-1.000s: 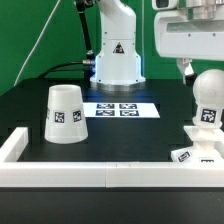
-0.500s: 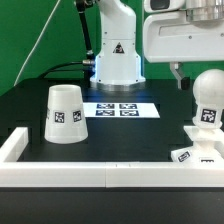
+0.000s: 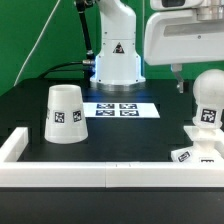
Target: Assemble lamp
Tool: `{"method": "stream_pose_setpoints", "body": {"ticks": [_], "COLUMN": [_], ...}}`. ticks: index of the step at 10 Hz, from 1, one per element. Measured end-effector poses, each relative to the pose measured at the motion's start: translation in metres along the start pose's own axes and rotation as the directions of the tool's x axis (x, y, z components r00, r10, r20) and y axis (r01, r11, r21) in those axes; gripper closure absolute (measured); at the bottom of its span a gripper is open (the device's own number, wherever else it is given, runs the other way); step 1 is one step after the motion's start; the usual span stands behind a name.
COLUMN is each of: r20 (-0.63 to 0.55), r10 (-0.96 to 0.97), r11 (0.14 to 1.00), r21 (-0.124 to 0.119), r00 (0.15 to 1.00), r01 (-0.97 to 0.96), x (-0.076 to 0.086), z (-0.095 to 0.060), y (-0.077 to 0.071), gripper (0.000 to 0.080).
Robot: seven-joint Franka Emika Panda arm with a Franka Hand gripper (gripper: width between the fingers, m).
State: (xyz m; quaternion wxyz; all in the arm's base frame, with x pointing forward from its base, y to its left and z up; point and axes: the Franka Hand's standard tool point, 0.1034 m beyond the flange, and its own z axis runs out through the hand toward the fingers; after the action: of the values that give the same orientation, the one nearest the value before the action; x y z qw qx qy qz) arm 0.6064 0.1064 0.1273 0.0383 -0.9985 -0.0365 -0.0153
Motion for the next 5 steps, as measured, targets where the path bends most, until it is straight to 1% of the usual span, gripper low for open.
{"method": "stream_pose_setpoints", "body": {"ticks": [2, 5], "r20": [0.003, 0.004], "r10": [-0.201, -0.426], "r11": [0.980, 0.905], "r21": [-0.011, -0.016], "r00": [0.980, 0.905], "r01": [0.201, 0.426], "x": [0.0011, 0.0044], "z": [0.0014, 0.0010], "y": [0.0020, 0.0026], "gripper": [0.0101, 0.0101]}}
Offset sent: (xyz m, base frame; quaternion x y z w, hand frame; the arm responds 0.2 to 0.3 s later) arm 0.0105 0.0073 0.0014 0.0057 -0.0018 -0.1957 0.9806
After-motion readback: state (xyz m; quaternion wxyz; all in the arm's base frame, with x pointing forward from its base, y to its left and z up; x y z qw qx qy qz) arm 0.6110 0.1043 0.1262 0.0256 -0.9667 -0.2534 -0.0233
